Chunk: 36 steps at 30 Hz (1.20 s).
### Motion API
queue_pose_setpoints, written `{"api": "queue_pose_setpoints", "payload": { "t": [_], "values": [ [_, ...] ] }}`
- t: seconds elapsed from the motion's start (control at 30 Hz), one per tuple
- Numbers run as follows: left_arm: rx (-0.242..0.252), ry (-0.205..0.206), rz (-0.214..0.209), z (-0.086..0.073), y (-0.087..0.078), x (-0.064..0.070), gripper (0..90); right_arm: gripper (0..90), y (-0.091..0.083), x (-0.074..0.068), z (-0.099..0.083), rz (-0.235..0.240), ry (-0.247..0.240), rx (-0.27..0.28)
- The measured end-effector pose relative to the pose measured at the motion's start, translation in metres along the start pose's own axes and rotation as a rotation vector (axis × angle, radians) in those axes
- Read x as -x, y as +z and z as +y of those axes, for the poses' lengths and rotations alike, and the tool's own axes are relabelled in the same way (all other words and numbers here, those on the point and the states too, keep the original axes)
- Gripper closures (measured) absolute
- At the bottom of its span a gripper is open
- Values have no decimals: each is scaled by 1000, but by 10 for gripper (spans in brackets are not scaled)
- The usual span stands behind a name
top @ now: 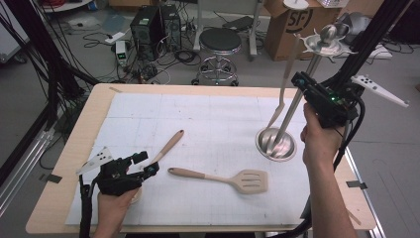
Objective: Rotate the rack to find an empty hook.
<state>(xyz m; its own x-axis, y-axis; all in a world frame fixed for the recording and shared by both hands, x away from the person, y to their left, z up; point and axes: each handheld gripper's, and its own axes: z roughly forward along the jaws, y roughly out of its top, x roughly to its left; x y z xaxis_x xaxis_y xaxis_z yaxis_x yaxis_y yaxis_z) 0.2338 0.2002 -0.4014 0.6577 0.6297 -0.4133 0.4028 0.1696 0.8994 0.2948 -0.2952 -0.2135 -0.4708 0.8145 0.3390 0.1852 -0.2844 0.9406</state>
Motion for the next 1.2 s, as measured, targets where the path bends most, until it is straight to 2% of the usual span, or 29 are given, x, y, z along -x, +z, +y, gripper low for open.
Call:
{"api": "queue_pose_setpoints", "payload": {
  "t": [0.07, 0.13, 0.17, 0.2, 0.3, 0.5, 0.73, 1.0, 1.2],
  "values": [
    [0, -5, 2, 0, 0, 0, 288, 626, -1, 2, -5, 22, -5, -12],
    [3, -5, 6, 0, -1, -1, 287, 529, -1, 5, -9, 57, -14, -27],
    [2, -6, 6, 0, -1, -2, 287, 475, 0, 6, -11, 52, -19, -38],
    [2, -4, 7, 0, -2, -2, 287, 464, 0, 7, -13, 45, -26, -51],
    [2, -3, 5, 0, -2, -2, 287, 413, 1, 10, -19, 66, -12, -67],
    [3, -4, 6, 0, -3, -2, 287, 393, 5, 8, -36, 98, -13, -109],
    [9, -1, 3, 1, -4, -2, 287, 391, 7, 14, -59, 136, 63, -141],
    [0, 7, 3, 0, -2, -1, 287, 391, 4, 11, -77, 154, 79, -170],
    [-2, 7, 3, 0, -3, -1, 287, 391, 2, 13, -90, 163, 110, -185]
  ]
}}
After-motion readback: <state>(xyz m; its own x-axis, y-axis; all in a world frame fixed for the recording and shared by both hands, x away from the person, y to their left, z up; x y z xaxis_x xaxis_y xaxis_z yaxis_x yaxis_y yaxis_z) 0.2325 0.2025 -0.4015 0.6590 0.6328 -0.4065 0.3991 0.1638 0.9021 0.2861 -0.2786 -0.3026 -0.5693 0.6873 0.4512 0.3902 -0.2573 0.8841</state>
